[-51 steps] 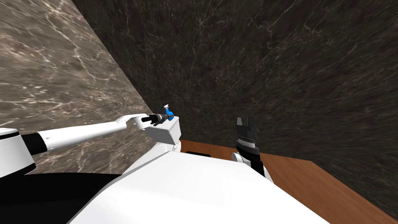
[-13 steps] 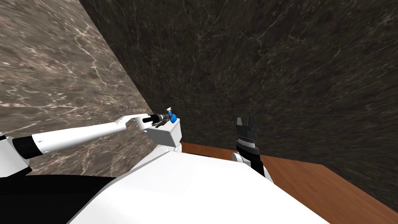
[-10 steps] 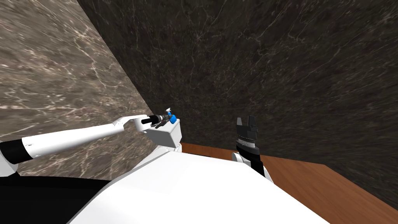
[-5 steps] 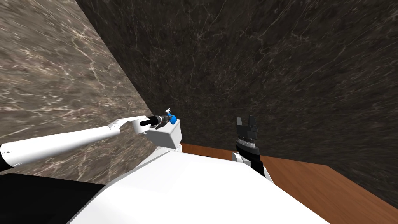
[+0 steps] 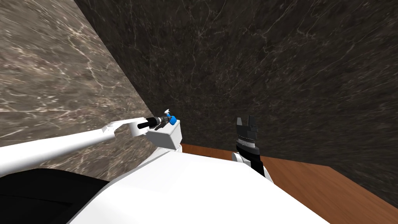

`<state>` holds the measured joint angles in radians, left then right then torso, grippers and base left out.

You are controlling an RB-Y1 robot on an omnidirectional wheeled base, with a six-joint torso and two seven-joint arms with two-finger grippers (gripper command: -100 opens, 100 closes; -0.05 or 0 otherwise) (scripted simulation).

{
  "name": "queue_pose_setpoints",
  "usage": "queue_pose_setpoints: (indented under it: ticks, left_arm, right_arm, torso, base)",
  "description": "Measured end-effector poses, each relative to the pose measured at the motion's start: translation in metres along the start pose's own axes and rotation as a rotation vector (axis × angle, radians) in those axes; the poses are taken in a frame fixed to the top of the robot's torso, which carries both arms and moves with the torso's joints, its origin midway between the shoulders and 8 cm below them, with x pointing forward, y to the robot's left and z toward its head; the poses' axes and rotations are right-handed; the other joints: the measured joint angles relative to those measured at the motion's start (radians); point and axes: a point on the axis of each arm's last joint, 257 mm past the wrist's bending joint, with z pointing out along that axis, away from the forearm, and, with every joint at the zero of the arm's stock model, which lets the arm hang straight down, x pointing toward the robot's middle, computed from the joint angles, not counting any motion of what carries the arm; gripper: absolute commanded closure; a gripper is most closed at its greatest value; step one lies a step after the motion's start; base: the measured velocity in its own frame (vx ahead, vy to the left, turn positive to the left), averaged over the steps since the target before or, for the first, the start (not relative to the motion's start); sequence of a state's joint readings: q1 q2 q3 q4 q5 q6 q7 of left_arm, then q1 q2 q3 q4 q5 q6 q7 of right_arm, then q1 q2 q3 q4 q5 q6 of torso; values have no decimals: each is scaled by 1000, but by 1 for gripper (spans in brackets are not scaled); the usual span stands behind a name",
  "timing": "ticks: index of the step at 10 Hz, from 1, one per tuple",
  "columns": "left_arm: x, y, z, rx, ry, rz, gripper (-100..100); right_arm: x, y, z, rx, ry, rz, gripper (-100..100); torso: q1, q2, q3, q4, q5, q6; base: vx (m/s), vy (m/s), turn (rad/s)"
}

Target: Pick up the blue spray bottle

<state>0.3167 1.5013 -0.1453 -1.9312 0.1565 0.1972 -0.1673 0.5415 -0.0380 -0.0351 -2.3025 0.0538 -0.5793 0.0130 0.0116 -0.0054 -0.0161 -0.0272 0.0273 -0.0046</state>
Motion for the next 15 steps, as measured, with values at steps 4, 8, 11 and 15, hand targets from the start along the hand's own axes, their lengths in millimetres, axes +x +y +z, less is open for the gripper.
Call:
queue_pose_setpoints:
  ticks: [4, 8, 11, 15]
  left_arm:
    - [2, -6, -15, -10, -10, 6, 100]
    - [-3, -12, -27, -16, -25, 20, 100]
    - [-8, -23, -39, -16, -48, 33, 100]
    - [-19, -32, -57, -28, -80, 55, 100]
  right_arm:
    - [0, 0, 0, 0, 0, 0, 0]
    - [0, 0, 0, 0, 0, 0, 0]
    - [0, 0, 0, 0, 0, 0, 0]
    - [0, 0, 0, 0, 0, 0, 0]
  torso:
    - [0, 0, 0, 0, 0, 0]
    - [-2, 1, 0, -1, -1, 0]
    - [-1, -1, -1, -2, -1, 1]
    - [-2, -1, -1, -1, -1, 1]
  base:
    - [30, 27, 1]
    - [17, 14, 0]
    - [25, 24, -3]
    - [30, 25, 2]
